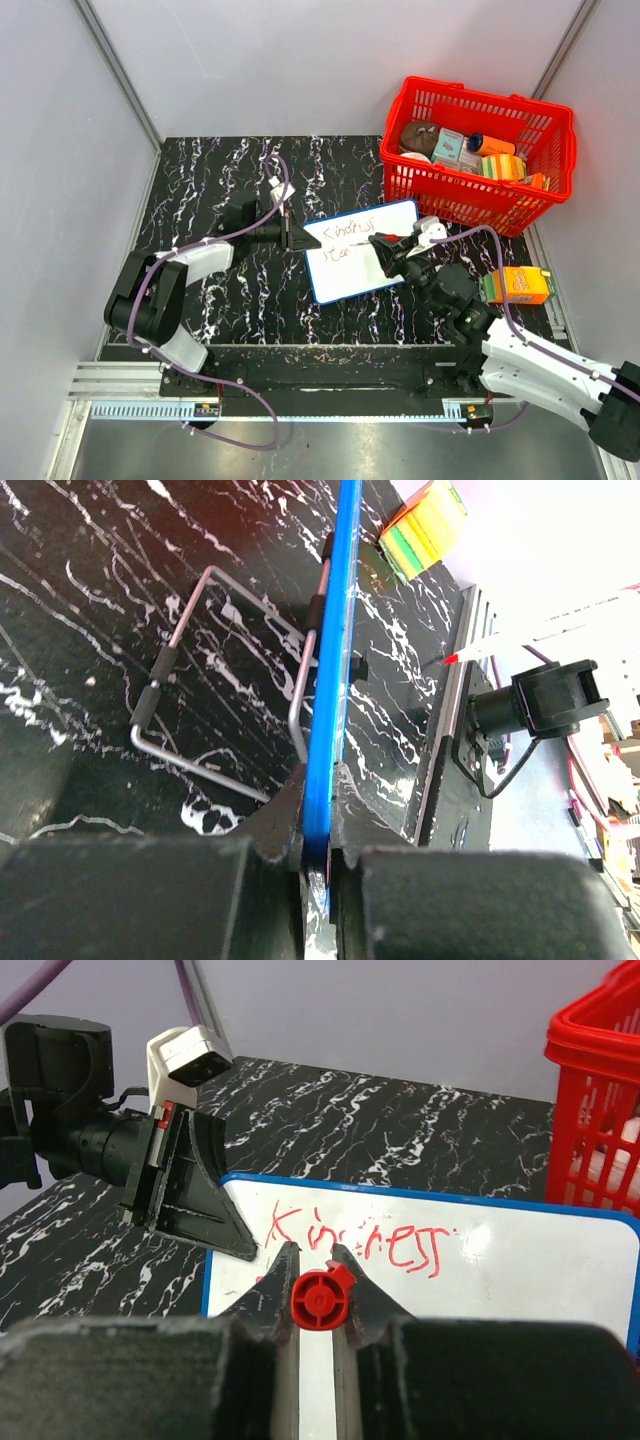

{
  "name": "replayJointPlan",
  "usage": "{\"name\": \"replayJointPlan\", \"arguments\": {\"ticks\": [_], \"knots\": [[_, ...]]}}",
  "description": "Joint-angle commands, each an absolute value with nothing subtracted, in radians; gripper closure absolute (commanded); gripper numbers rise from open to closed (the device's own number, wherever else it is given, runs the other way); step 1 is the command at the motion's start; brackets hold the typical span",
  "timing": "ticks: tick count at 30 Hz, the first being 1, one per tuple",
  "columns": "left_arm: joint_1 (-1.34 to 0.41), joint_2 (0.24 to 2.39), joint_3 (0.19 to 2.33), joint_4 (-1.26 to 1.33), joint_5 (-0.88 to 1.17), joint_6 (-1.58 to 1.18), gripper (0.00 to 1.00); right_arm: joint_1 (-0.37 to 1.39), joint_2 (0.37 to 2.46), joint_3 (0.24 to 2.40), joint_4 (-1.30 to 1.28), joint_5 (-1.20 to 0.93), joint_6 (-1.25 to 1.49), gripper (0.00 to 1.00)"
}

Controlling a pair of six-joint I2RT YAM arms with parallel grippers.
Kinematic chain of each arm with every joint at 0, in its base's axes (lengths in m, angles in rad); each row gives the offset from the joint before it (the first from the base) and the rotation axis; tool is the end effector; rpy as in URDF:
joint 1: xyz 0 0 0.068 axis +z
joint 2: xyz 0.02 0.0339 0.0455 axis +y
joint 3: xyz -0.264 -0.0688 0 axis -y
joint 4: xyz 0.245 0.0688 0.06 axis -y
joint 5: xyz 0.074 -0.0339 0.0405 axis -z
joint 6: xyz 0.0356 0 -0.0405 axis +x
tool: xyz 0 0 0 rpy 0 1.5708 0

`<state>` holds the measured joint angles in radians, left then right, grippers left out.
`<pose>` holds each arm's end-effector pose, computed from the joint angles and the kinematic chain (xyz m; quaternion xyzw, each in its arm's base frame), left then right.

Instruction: Write a sentence on the whiteboard

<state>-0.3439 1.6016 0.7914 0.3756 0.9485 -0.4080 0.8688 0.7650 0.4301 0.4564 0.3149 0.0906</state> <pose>0.2976 -0.1373 0.2014 0.2215 0.7574 -0.5338 0.3039 0.1296 0.1362 0.2855 -0.1397 0.6503 0.2491 0.7040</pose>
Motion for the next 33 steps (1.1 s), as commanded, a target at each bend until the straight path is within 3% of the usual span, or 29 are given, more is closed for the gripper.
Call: {"name": "replayJointPlan", "arguments": {"ticks": [1, 9, 20, 33], "knots": [[-0.267, 1.574, 0.726, 0.313, 0.73, -0.227, 1.0, 0.871, 0.784, 0.423, 0.555, 0.244, 0.048, 1.0], [-0.209, 1.56, 0.71, 0.265, 0.7, -0.204, 1.0, 0.877, 0.879, 0.459, 0.581, 0.261, 0.051, 1.0], [-0.169, 1.563, 0.684, 0.294, 0.706, -0.21, 1.0, 1.023, 0.96, 0.446, 0.759, 0.523, -0.061, 1.0], [-0.161, 1.58, 0.692, 0.299, 0.716, -0.219, 1.0, 1.025, 1.049, 0.446, 0.827, 0.497, -0.038, 1.0]]}}
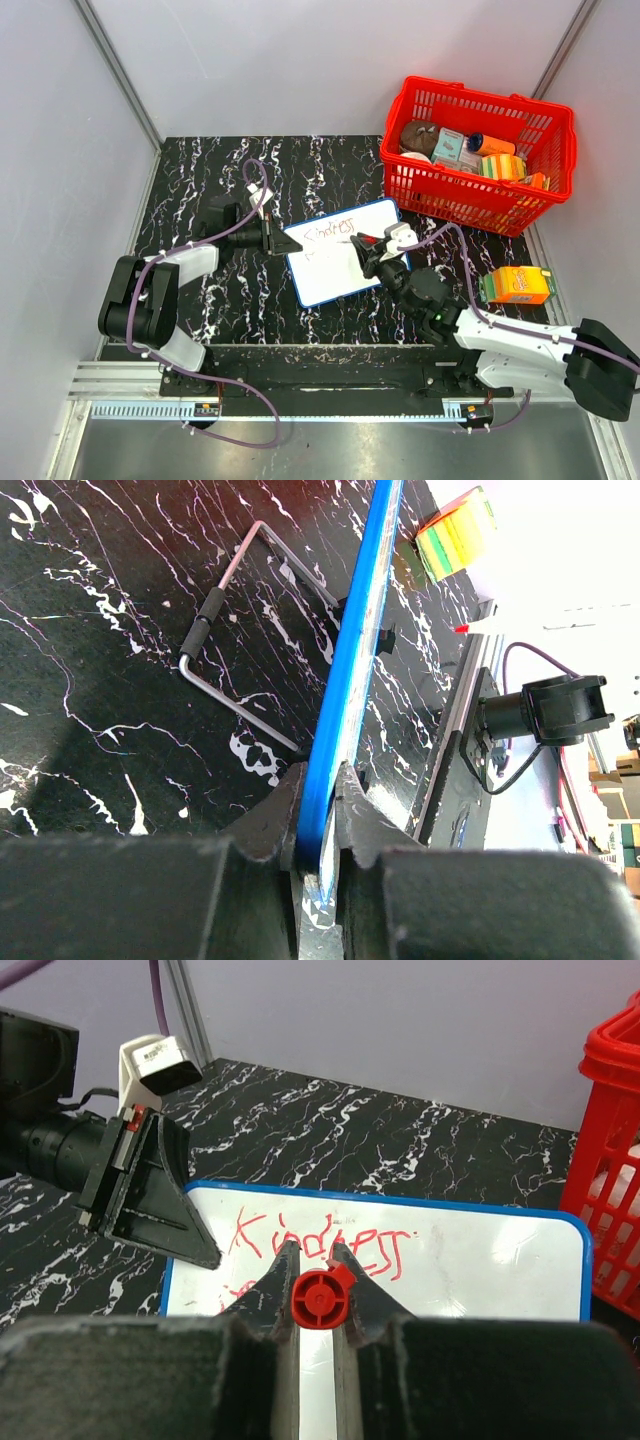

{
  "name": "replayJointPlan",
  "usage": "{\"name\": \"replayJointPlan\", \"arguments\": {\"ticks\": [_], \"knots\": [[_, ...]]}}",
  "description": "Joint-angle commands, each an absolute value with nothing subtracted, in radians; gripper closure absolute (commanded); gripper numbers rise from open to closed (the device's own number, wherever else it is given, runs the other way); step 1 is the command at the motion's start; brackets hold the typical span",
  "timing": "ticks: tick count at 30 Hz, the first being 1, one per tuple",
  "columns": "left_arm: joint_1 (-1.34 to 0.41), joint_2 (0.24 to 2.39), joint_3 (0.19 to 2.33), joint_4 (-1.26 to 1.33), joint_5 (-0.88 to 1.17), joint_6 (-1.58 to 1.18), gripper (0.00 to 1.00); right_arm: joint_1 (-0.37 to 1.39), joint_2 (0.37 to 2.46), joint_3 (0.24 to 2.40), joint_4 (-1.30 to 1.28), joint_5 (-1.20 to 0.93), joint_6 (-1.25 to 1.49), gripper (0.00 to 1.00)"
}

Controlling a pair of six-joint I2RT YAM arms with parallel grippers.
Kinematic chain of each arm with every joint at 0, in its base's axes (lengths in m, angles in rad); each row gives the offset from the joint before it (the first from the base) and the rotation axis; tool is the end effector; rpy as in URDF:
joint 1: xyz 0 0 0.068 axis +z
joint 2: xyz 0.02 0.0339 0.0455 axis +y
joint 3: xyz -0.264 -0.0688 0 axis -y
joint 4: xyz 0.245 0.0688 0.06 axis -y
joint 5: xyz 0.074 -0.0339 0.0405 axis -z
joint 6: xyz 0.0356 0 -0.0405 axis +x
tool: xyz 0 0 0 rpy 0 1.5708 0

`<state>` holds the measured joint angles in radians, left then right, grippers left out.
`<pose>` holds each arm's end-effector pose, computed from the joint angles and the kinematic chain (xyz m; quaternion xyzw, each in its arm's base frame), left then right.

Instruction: Write a sentence on the whiteboard

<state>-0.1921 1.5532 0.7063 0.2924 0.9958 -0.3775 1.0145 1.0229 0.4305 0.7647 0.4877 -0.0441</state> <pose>0.2907 -0.0870 0.1845 0.1603 0.7858 -0.5205 0.2930 0.1320 0.1807 0.2699 -0.1559 0.6324 0.2089 0.7294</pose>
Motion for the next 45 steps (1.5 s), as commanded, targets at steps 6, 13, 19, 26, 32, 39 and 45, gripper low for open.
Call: {"name": "replayJointPlan", "arguments": {"ticks": [6, 13, 19, 26, 32, 39, 45], "knots": [[-0.161, 1.582, 0.692, 0.299, 0.716, -0.221, 1.0, 1.025, 1.092, 0.465, 0.815, 0.471, -0.018, 1.0], [-0.161, 1.586, 0.693, 0.301, 0.721, -0.221, 1.0, 1.025, 1.137, 0.469, 0.841, 0.449, 0.02, 1.0], [-0.161, 1.585, 0.693, 0.302, 0.721, -0.219, 1.0, 1.025, 1.176, 0.488, 0.861, 0.436, 0.038, 1.0], [-0.161, 1.585, 0.692, 0.302, 0.723, -0.218, 1.0, 1.025, 1.215, 0.5, 0.894, 0.472, 0.041, 1.0], [-0.161, 1.585, 0.692, 0.301, 0.724, -0.216, 1.0, 1.025, 1.244, 0.505, 0.903, 0.505, 0.035, 1.0], [-0.161, 1.585, 0.693, 0.301, 0.726, -0.215, 1.0, 1.025, 1.227, 0.48, 0.925, 0.535, 0.043, 1.0], [-0.163, 1.585, 0.692, 0.301, 0.726, -0.215, 1.0, 1.025, 1.236, 0.482, 0.919, 0.54, 0.037, 1.0]]}}
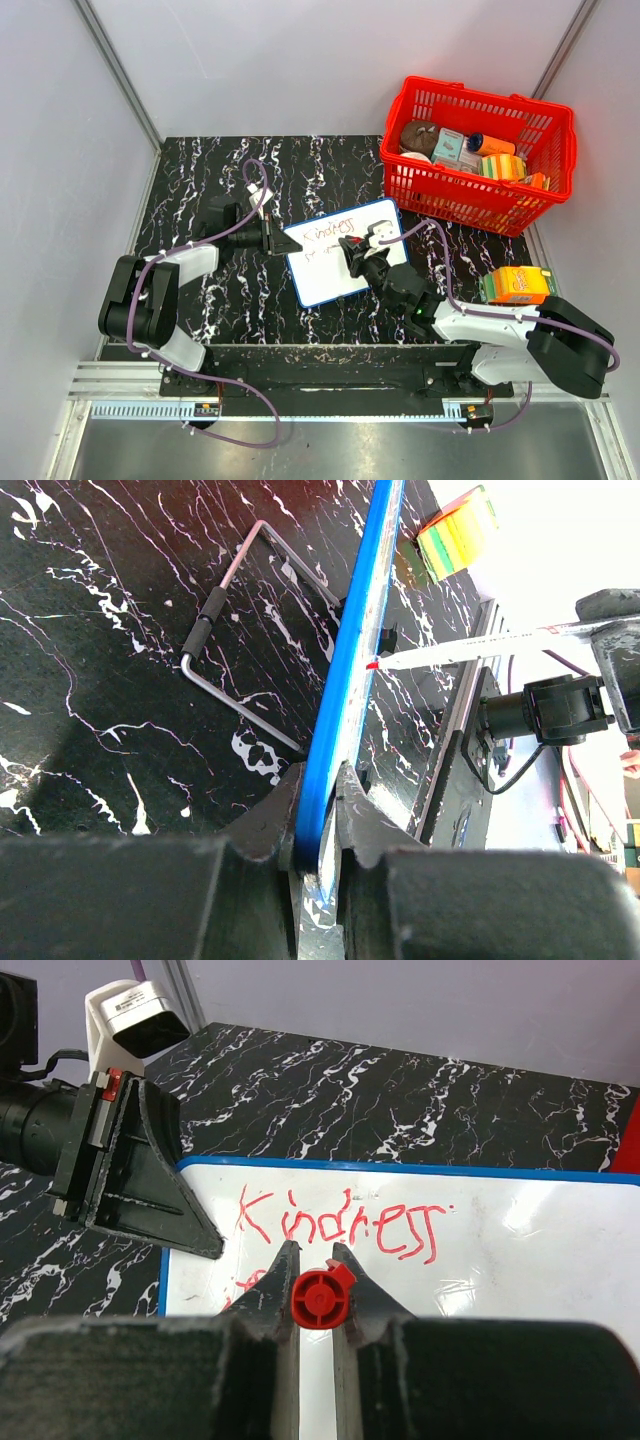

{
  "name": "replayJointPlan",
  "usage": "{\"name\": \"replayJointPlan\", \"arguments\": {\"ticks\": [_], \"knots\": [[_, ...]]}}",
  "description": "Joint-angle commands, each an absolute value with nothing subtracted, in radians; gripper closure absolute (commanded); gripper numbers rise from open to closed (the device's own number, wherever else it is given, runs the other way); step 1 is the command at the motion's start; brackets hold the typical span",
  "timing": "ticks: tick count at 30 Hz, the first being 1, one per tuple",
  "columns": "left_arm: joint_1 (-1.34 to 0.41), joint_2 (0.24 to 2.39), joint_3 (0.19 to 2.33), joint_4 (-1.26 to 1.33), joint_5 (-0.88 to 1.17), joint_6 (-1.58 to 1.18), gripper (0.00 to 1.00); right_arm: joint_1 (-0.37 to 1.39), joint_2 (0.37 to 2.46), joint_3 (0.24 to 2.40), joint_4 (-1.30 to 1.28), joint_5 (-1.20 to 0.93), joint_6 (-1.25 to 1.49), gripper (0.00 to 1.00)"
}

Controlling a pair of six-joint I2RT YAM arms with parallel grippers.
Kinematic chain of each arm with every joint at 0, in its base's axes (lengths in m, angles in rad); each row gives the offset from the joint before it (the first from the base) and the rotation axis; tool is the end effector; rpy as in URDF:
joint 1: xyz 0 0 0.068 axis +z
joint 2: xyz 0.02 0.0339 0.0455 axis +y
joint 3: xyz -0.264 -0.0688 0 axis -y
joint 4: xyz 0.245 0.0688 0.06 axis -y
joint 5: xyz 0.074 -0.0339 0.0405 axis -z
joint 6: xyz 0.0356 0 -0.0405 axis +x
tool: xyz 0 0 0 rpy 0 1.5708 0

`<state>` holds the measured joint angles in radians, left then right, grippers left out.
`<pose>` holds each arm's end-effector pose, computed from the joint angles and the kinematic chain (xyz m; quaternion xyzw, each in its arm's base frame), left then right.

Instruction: Write a sentence on the whiteboard

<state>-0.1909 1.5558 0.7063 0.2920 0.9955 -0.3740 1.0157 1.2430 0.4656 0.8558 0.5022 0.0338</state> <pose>0.2910 -0.0867 0.1837 0.1605 0.7862 -0.5198 0.2931 0.1498 0.2090 0.2426 -0.1491 0.6659 0.2104 0.7001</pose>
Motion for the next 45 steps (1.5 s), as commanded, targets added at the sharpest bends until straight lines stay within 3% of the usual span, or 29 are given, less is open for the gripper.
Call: {"name": "replayJointPlan", "arguments": {"ticks": [1, 28, 45], "knots": [[-0.163, 1.583, 0.692, 0.302, 0.724, -0.215, 1.0, 1.025, 1.238, 0.482, 0.917, 0.541, 0.041, 1.0], [-0.163, 1.585, 0.693, 0.296, 0.724, -0.213, 1.0, 1.026, 1.201, 0.492, 0.675, 0.555, 0.143, 1.0], [-0.163, 1.586, 0.693, 0.295, 0.724, -0.212, 1.0, 1.025, 1.224, 0.517, 0.707, 0.583, 0.153, 1.0]]}}
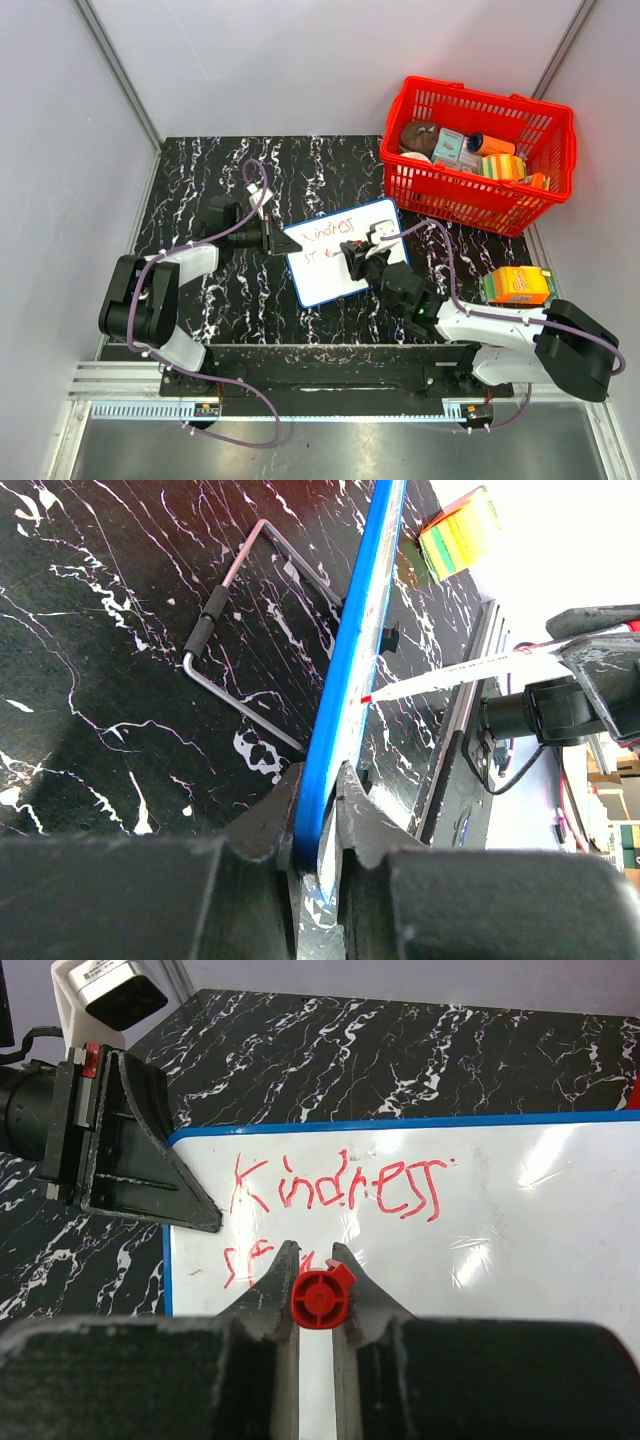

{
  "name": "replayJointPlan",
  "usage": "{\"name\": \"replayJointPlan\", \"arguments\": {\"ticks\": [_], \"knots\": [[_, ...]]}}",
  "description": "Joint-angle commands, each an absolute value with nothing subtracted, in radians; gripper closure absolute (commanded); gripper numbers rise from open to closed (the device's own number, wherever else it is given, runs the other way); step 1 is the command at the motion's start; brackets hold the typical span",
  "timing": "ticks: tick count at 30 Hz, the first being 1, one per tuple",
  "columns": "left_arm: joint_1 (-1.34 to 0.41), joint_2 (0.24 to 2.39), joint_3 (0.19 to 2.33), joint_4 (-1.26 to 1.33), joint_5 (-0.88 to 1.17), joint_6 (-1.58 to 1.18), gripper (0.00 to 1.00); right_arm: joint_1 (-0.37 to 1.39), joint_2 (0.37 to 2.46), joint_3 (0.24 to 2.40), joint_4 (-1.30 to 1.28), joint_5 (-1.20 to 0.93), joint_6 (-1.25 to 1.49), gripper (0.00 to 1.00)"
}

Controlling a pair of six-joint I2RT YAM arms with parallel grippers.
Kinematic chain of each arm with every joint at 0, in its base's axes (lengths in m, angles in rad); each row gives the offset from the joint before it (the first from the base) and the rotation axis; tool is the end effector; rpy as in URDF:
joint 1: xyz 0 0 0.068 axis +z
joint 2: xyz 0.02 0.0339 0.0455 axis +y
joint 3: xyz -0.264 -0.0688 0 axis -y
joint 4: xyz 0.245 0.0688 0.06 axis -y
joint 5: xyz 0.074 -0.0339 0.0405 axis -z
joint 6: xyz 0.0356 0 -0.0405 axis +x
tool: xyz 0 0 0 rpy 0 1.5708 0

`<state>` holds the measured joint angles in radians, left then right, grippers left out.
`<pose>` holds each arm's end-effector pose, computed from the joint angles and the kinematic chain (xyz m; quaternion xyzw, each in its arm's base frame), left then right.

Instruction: Write a sentence on the whiteboard

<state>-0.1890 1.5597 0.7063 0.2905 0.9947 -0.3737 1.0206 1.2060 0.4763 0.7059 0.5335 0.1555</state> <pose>0.2913 -0.0861 0.1825 0.1584 0.7876 -0.5192 0.2917 0.1477 0.2062 0.2390 -0.1221 0.7038 0.2169 0.6653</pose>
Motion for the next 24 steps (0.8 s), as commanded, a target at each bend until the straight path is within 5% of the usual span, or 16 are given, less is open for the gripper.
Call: {"name": "replayJointPlan", "arguments": {"ticks": [1, 24], "knots": [[-0.163, 1.585, 0.693, 0.296, 0.726, -0.212, 1.0, 1.025, 1.227, 0.518, 0.719, 0.586, 0.149, 1.0], [-0.164, 1.586, 0.696, 0.291, 0.722, -0.209, 1.0, 1.008, 1.25, 0.546, 0.767, 0.644, 0.117, 1.0]]}}
